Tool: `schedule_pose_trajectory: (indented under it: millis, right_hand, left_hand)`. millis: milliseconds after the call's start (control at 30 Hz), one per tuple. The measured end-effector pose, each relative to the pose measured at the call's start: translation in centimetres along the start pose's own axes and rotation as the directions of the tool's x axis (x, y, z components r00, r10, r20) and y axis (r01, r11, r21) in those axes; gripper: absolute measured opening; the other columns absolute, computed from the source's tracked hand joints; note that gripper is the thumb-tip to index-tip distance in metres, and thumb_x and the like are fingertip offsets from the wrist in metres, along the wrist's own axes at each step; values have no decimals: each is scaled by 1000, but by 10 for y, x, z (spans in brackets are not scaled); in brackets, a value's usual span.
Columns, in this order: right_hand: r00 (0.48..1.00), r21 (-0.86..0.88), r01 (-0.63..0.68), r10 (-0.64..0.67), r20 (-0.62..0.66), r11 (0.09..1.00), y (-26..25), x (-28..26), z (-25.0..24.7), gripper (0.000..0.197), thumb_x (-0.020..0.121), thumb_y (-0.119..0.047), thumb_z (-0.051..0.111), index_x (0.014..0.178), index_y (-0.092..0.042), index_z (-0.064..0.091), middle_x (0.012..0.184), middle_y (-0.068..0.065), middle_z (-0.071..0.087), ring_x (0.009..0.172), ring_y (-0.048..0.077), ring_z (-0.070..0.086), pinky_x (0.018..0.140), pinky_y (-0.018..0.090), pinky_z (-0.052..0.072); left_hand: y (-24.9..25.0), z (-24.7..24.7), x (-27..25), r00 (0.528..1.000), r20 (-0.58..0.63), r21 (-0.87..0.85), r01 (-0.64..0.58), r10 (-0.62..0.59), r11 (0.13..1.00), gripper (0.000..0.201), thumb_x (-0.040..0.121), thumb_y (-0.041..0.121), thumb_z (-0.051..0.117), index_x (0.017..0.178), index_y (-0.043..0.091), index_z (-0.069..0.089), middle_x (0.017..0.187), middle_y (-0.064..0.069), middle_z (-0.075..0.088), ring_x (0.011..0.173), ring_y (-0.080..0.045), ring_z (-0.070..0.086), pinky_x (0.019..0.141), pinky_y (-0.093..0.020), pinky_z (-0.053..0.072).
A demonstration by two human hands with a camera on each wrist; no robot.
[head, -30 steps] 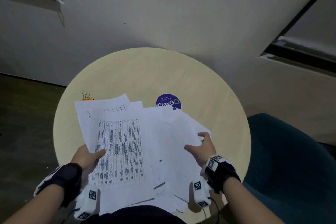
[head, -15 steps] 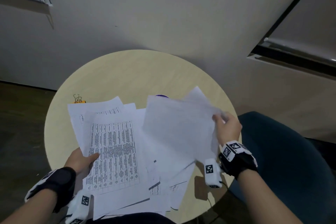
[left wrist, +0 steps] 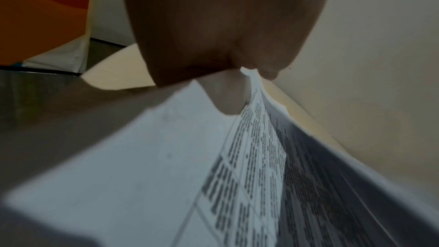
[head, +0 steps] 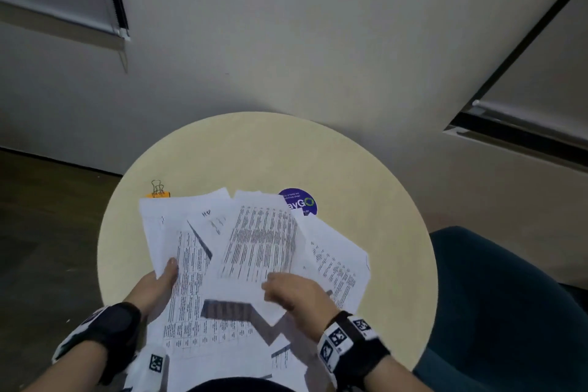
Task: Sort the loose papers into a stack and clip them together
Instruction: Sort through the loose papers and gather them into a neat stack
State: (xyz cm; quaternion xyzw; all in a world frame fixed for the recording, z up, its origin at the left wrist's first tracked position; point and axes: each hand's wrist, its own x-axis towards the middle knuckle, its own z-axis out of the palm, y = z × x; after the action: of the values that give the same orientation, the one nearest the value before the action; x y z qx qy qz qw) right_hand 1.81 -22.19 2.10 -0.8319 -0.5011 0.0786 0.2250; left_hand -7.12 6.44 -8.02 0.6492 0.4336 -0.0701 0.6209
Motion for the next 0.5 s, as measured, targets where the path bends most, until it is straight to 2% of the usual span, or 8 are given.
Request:
schedule_pose_trajectory:
  millis: [67, 100, 200, 267, 333, 400, 467, 500]
  right_hand:
    - [982, -43, 15, -7, 190, 999, 1, 0, 22, 17, 88, -3, 50, 83, -19, 54, 87, 1, 54, 82, 23, 54, 68, 39, 54]
    - [962, -45, 37, -23, 273, 998, 2, -1, 30, 17, 88, -6, 51, 88, -23, 53, 91, -1, 51, 87, 21, 52, 70, 39, 54]
    - [843, 27, 89, -90, 530, 996, 7, -2, 40, 30, 87, -24, 60, 116, -26, 51, 119, 1, 53, 120, 23, 50, 91, 42, 50]
    - [801, 58, 25, -55, 596, 998, 8, 0, 35, 45, 86, -45, 61, 125, -27, 50, 126, 4, 58, 119, 25, 54, 92, 39, 48]
    - [854, 97, -218, 142, 501, 971, 7, 4, 31, 48, 81, -61, 56, 119, -32, 57, 117, -3, 67, 106, 17, 64, 93, 33, 51]
    - [870, 121, -437, 384, 309, 892, 15, 11, 31, 45, 80, -59, 51, 113, -31, 62, 110, -6, 70, 101, 12, 65, 92, 33, 52]
    - [790, 83, -612, 603, 107, 787, 28, 16, 32, 46, 84, -52, 52, 124, -29, 56, 124, -6, 61, 117, 13, 55, 98, 33, 47]
    - [707, 74, -707, 706, 45, 703, 32, 16, 31, 57, 83, -54, 53, 133, -26, 48, 133, -5, 51, 125, 15, 48, 102, 34, 43]
  left_hand:
    - [4, 0, 2, 999, 27, -9, 45, -44, 999, 95, 83, 76, 32, 142, 1, 40, 148, -10, 42, 138, -28, 39, 115, -38, 26]
    - [4, 2, 4, 998, 52, -65, 46, -43, 997, 89, 86, 70, 36, 143, 1, 39, 147, -9, 44, 137, -26, 40, 116, -37, 25]
    - [-1, 3, 5, 996, 84, -198, -19, 36, 980, 62, 89, 39, 61, 133, -2, 51, 119, -6, 65, 116, -24, 57, 108, -35, 36]
    - [-7, 3, 5, 994, 37, -35, -105, 106, 994, 55, 77, 45, 73, 117, 8, 65, 104, -1, 72, 100, -24, 66, 101, -40, 45]
    - [-5, 2, 4, 991, -11, 118, -129, 131, 985, 42, 76, 45, 74, 105, 15, 69, 98, 0, 74, 91, -24, 68, 90, -37, 51]
    - [-1, 1, 4, 988, -40, 224, -134, 147, 965, 34, 79, 43, 73, 100, 17, 69, 94, -2, 73, 85, -24, 66, 79, -31, 50]
    - [0, 1, 6, 988, -39, 295, -131, 149, 946, 35, 78, 43, 74, 100, 17, 69, 95, -4, 73, 84, -24, 66, 74, -30, 48]
    - [-1, 0, 8, 988, -38, 318, -127, 147, 940, 37, 77, 44, 74, 102, 17, 69, 97, -5, 73, 85, -25, 66, 75, -30, 49]
